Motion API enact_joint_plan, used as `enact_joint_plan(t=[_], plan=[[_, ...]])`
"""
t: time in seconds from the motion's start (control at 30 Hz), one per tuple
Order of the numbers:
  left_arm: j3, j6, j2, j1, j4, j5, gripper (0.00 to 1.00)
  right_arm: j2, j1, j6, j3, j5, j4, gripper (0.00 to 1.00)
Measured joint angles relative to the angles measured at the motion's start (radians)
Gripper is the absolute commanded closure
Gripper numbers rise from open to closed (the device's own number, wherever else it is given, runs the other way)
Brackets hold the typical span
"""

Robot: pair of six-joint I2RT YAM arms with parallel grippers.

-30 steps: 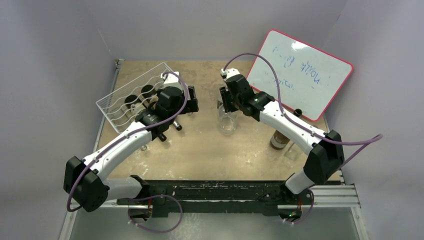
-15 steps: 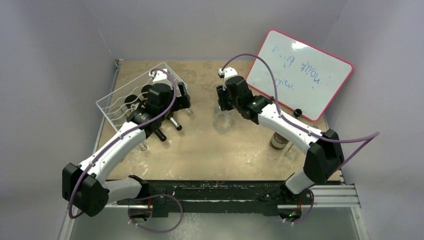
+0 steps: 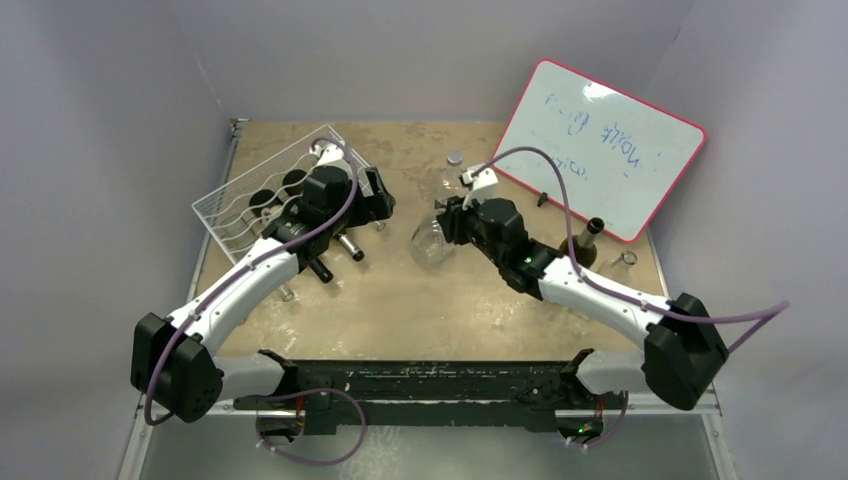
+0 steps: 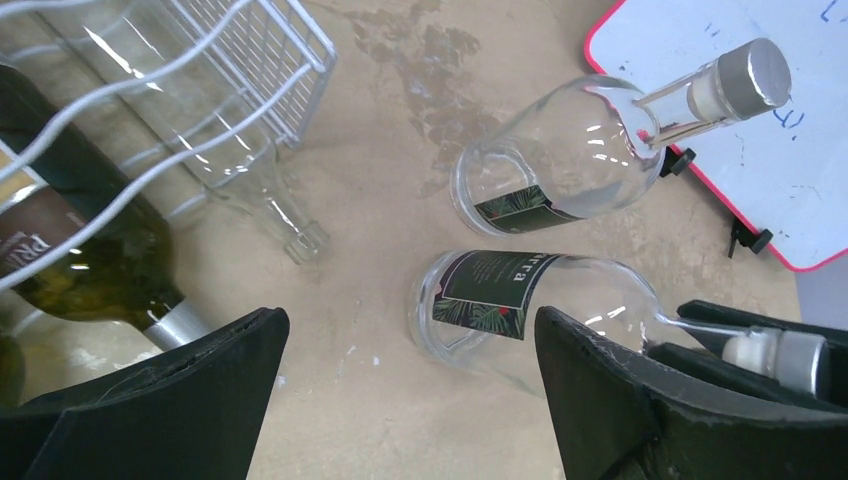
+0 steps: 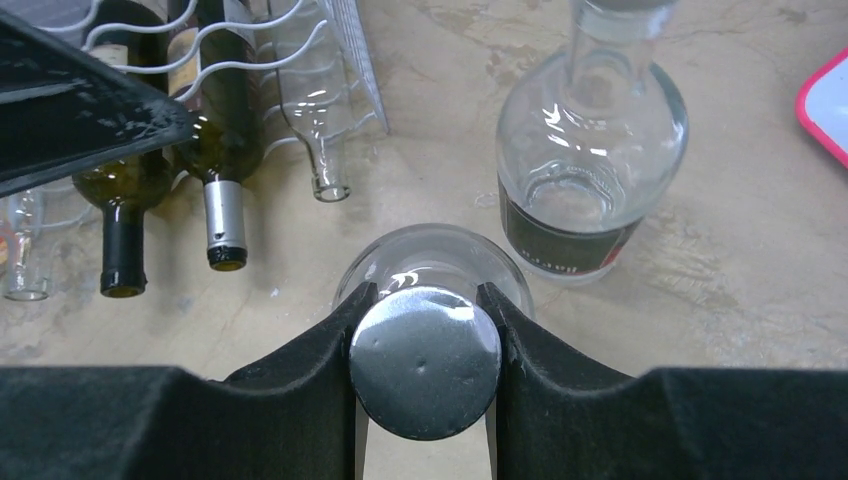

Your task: Put the wine bottle on the wine rack

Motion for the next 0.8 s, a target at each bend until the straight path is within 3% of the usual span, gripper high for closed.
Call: enact_joint_plan(t=[0.33,0.67,0.8], plan=[[-0.002,-0.063,0.1,0.0,0.026,0.087,0.1,-0.201,-0.001,0.084,-0.237,-0.031,0.111,1.0],[-0.002,-0.072,0.178,0.0,0.027,0.121,0.1,-0.174,0.0,0.14,-0.198,-0.099,0.012,1.0],[-0.002,-0.071,0.184,0.0,0.027,0.129,0.1,-0.143,0.006,0.168,-0.2,-0.149,-0.1,1.0]])
